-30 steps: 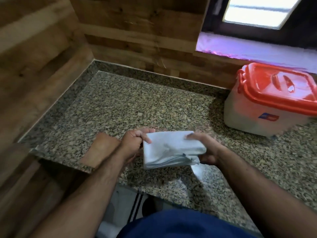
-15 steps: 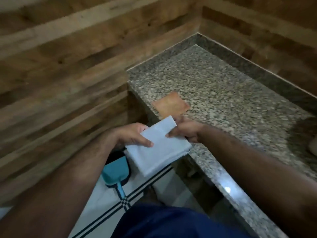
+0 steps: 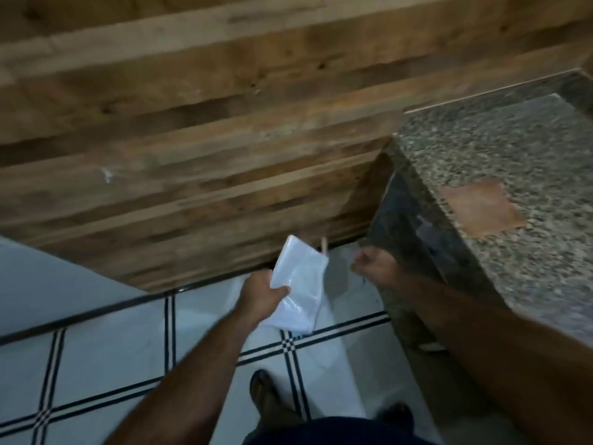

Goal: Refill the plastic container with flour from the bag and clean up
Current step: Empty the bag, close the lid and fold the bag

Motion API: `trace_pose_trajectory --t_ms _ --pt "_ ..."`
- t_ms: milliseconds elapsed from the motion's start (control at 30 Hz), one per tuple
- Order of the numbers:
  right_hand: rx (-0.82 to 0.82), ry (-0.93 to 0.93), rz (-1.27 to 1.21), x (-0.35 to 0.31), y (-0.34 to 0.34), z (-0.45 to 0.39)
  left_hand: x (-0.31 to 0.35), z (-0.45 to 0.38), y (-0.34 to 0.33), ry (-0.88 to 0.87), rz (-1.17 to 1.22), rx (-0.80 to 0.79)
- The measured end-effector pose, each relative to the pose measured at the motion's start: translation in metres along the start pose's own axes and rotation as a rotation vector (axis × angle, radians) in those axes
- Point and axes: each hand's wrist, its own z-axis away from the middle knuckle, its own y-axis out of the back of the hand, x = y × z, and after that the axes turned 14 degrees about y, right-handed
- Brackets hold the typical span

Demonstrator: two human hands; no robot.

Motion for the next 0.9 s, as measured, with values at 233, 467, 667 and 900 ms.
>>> trace_pose_trajectory --t_ms 233,467,667,900 --pt "-0.161 -0.244 0.125 0.029 -0.160 -0.035 -0.132 -0.084 0.058 0.231 0.040 0.097" --pt "-0.216 -0.448 0.027 0.104 -0.295 -0.124 -0.209 -0.171 0.055 0.417 0.088 0.129" --pt "-0.293 -0.591 0.021 0.186 -0.381 -0.189 -0.261 -0.246 -0.008 0.498 0.131 0.129" --pt "-0.172 -0.719 -0.105 0.251 -0.433 -0.229 -0.298 -0.289 -0.070 0.566 0.071 0.112"
